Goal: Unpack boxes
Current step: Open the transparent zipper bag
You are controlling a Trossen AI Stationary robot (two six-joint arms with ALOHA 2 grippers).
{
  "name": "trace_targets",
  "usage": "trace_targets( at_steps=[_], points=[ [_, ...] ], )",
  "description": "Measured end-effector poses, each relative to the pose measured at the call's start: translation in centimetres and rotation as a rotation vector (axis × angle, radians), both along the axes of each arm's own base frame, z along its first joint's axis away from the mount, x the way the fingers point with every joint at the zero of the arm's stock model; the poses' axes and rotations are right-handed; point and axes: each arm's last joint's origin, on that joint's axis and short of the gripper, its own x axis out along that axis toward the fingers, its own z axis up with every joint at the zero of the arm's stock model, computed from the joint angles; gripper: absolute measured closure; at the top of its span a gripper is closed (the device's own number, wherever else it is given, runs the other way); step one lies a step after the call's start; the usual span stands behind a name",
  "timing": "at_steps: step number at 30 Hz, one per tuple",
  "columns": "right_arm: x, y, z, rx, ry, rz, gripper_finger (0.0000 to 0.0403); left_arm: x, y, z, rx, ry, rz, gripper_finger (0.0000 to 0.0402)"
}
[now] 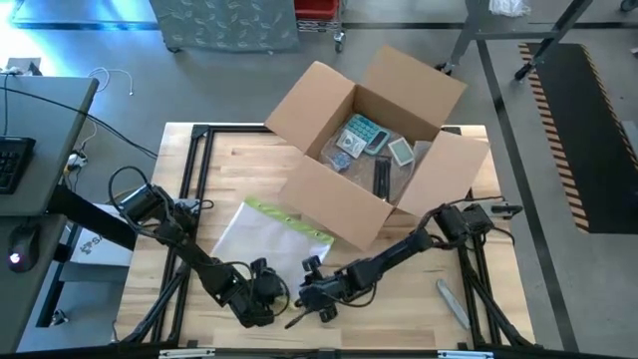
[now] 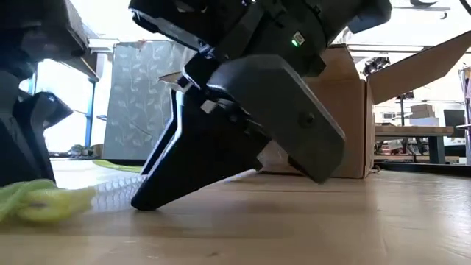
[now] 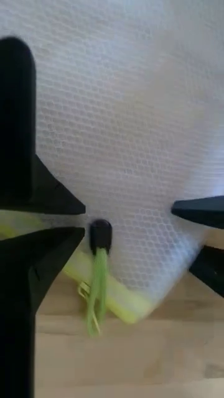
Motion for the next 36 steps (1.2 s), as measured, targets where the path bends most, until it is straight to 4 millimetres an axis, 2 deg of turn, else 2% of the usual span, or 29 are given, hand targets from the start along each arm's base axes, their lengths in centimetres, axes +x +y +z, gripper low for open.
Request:
trace_targets(
  at_steps=[3, 5, 8, 11, 15, 18, 22, 25, 29, 33, 36],
  points=[
    [-0.6, 0.0, 0.5, 0.009, 0.032, -0.072, 0.0371, 0.3, -0.8, 2.1, 0.059, -0.007, -0.011, 0.0399],
    [-1.3, 0.0, 1.1, 0.021, 0.059, -0.118, 0.0393, 0.5, -1.4, 3.8, 0.132, -0.002, -0.016, 0.0396],
    [-2.4, 0.8, 2.4, 0.046, 0.077, -0.163, 0.0398, 0.7, -2.6, 6.3, 0.205, -0.025, -0.034, 0.0391],
    [-4.1, 2.2, 3.4, 0.125, 0.016, -0.167, 0.0401, 1.0, -4.1, 8.4, 0.244, -0.114, -0.099, 0.0376],
    [-6.9, 3.6, 4.0, 0.328, -0.135, -0.174, 0.0403, 1.5, -6.3, 10.7, 0.248, -0.320, -0.171, 0.0333],
    [-8.9, 4.1, 4.4, 0.502, -0.294, -0.203, 0.0403, 1.9, -7.5, 11.6, 0.299, -0.455, -0.211, 0.0291],
    [-10.6, 4.5, 5.4, 0.699, -0.527, -0.146, 0.0403, 2.9, -7.6, 11.5, 0.393, -0.531, -0.145, 0.0252],
    [-11.2, 4.3, 5.9, 0.739, -0.644, -0.102, 0.0403, 3.9, -6.9, 11.0, 0.395, -0.517, -0.123, 0.0239],
    [-11.4, 4.1, 5.6, 0.740, -0.645, -0.105, 0.0403, 4.9, -6.4, 10.5, 0.320, -0.484, -0.155, 0.0238],
    [-11.4, 4.1, 5.6, 0.739, -0.654, -0.114, 0.0403, 4.8, -6.2, 10.1, 0.282, -0.445, -0.162, 0.0254],
    [-11.5, 4.1, 5.6, 0.747, -0.679, -0.191, 0.0403, 4.5, -6.1, 9.6, 0.254, -0.394, -0.170, 0.0271]
  ],
)
